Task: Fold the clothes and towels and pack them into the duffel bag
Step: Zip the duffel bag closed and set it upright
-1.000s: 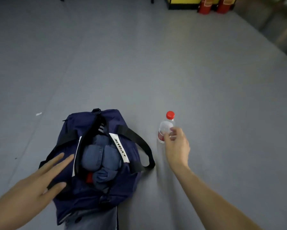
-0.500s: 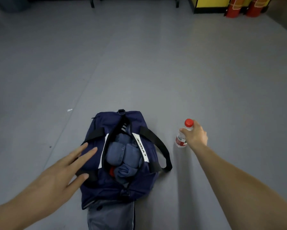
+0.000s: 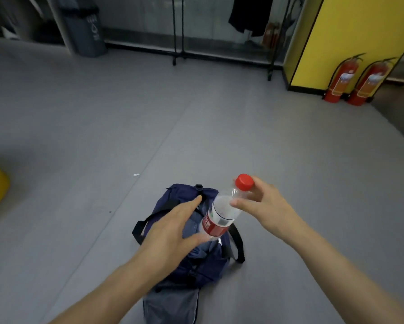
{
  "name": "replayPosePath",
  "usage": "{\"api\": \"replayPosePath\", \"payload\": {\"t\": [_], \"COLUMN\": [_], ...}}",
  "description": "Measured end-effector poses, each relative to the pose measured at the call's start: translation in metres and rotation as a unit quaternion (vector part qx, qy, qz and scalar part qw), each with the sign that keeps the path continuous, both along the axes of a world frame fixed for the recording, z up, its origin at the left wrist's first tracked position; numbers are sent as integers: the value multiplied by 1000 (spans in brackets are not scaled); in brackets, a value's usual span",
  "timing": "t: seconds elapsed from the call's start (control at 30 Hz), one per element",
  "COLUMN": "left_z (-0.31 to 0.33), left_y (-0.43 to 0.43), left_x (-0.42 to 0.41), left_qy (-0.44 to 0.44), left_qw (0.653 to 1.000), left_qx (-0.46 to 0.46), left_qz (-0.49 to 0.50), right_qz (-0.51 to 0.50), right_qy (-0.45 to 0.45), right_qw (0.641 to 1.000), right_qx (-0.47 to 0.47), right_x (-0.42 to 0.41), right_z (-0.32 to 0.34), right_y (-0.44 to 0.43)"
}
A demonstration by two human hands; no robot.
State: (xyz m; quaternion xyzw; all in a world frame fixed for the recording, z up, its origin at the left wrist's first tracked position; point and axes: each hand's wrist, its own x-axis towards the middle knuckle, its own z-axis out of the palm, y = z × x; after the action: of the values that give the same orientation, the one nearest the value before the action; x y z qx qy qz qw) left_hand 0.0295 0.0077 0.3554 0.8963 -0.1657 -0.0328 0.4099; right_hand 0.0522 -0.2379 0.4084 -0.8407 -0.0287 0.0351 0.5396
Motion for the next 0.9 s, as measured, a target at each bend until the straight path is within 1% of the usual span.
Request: {"api": "replayPosePath", "payload": {"t": [0.1, 0.17, 0.23, 0.3, 0.4, 0.47, 0.53, 0.67, 0.73, 0.83, 0.9], "left_z": [13, 17, 17, 11, -8, -28, -47, -84, -107, -159, -196], "left_y": [1, 13, 27, 38, 45, 48, 51, 54, 56, 58, 54], "left_x": [-9, -14, -19, -19, -20, -22, -27, -24, -14, 2, 10], "left_qy": [12, 15, 15, 27, 42, 59, 69, 67, 57, 30, 15], "left_qw": [998, 997, 996, 995, 995, 996, 997, 996, 992, 972, 949], "left_qx": [-56, -74, -84, -89, -80, -65, -36, 54, 101, 200, 276], "left_qz": [12, 28, 33, 29, 30, 21, 14, -20, -48, -118, -150], "right_qz": [25, 29, 9, -22, -68, -89, -100, -129, -151, -210, -246], "right_qy": [-27, -30, -44, -46, -28, -6, 14, 53, 80, 105, 121], "right_qw": [997, 995, 994, 995, 997, 995, 993, 989, 985, 971, 961], "right_qx": [66, 94, 102, 83, -5, -45, -59, -44, -7, 38, 27], "right_x": [-26, -41, -53, -62, -73, -76, -79, -86, -85, -95, -109], "right_z": [26, 30, 24, 10, -20, -42, -62, -106, -133, -176, -201], "right_y": [42, 67, 86, 102, 119, 127, 131, 136, 134, 124, 113]}}
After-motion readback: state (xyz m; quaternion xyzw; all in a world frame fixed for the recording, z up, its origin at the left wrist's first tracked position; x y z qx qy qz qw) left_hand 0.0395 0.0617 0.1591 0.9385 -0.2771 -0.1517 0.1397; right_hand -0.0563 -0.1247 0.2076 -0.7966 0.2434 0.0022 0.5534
